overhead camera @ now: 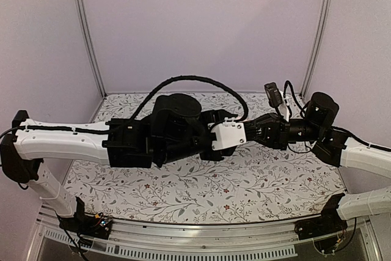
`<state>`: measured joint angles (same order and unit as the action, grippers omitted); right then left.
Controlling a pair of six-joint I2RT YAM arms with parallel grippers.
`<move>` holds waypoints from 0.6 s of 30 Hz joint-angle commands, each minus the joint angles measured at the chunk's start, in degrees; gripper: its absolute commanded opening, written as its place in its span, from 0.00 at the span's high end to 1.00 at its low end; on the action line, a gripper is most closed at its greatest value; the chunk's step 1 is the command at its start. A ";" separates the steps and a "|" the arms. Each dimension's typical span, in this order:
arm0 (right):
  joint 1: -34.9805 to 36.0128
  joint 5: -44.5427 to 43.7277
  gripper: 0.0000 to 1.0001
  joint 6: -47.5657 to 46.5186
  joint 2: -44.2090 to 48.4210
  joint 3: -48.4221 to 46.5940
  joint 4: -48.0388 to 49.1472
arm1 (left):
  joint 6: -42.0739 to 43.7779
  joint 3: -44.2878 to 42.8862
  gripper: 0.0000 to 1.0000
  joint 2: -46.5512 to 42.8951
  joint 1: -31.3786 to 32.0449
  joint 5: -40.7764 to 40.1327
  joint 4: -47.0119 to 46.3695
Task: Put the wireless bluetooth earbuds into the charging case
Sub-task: Pass from the right arm to the left
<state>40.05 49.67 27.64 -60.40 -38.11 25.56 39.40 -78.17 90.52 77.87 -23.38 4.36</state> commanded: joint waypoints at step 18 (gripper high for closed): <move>0.03 -0.36 0.97 0.53 -1.30 -1.18 1.16 | 0.07 -2.35 0.43 1.51 -0.73 0.92 -0.23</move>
<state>40.07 49.67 27.68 -61.39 -38.11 25.74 39.51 -78.81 91.57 77.60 -23.09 4.64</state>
